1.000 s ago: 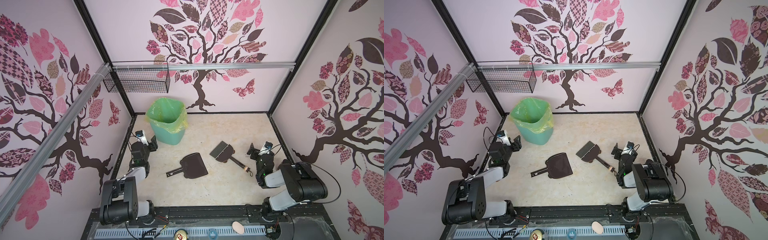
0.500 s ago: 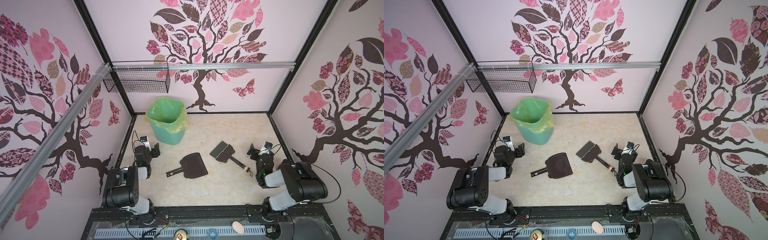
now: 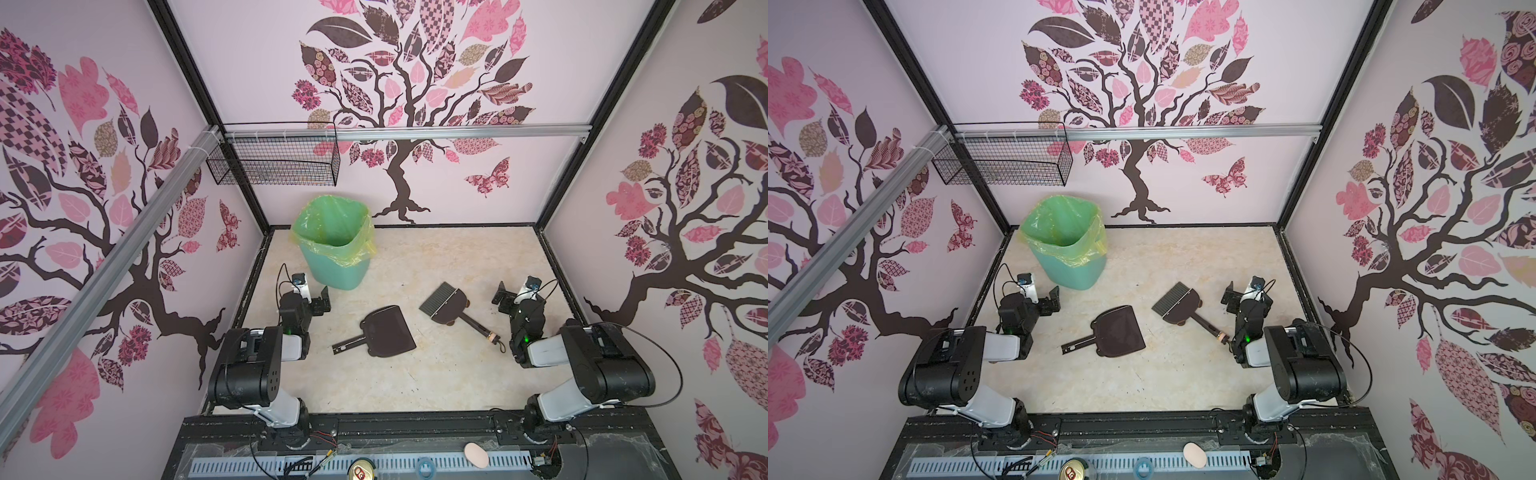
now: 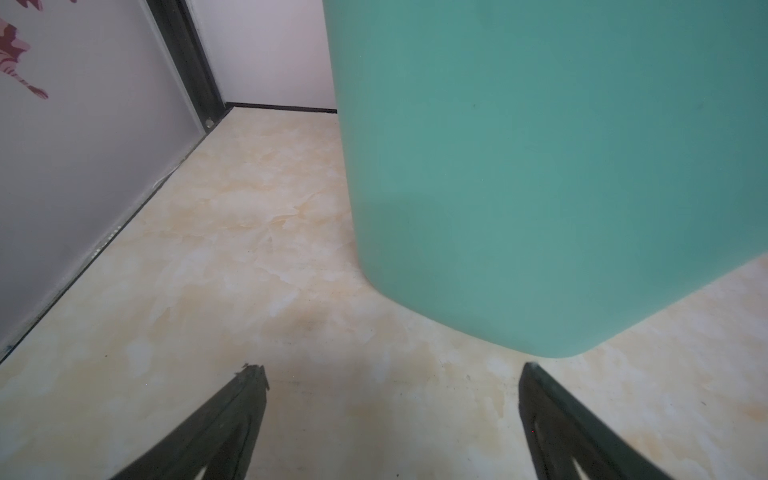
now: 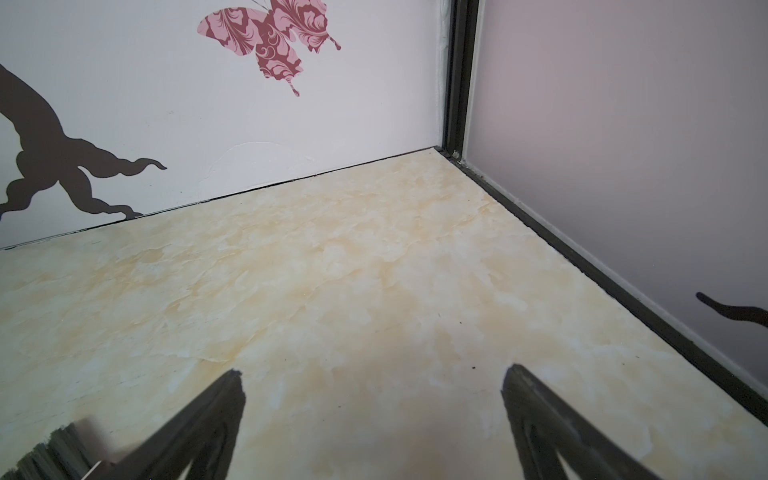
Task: Sweep away the paper scraps from the table
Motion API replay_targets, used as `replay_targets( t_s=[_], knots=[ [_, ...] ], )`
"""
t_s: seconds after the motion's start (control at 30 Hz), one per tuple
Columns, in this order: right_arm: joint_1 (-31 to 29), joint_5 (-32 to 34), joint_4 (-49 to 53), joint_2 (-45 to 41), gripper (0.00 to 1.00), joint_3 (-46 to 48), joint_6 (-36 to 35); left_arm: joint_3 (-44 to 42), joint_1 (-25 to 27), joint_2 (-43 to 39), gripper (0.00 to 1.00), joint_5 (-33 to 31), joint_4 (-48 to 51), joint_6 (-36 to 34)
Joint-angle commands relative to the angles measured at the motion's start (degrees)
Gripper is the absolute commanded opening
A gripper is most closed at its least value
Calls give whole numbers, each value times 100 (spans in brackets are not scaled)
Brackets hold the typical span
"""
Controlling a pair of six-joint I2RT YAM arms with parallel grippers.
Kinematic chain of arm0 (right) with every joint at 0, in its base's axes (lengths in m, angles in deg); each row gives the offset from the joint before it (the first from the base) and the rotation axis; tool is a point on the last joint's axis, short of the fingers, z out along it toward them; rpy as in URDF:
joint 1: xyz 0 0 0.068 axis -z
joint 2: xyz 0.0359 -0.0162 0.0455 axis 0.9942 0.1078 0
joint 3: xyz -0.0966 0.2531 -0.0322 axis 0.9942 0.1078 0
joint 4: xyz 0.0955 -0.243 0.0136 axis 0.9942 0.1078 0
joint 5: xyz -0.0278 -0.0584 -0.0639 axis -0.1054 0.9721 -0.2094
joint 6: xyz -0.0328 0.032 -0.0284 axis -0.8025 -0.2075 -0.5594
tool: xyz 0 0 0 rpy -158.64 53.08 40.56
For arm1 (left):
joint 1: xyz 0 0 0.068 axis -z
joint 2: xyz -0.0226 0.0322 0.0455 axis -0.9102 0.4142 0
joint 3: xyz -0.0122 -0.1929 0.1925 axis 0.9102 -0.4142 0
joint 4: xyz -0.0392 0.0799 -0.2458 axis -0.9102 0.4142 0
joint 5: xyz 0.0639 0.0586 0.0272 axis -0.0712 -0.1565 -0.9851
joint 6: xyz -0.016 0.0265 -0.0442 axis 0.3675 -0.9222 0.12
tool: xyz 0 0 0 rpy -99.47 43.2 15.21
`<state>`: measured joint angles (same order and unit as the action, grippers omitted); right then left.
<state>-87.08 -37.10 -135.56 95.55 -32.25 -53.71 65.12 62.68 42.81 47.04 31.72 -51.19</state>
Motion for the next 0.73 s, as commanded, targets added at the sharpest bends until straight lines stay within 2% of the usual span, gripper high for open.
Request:
replay_targets(
  t_s=[0.0, 0.7],
  knots=[
    [-35, 45, 131, 33, 100, -99, -71, 120, 17, -5, 97, -128, -72, -77],
    [-36, 36, 100, 29, 100, -69, -72, 157, 47, -49, 97, -207, 98, -77]
  ],
)
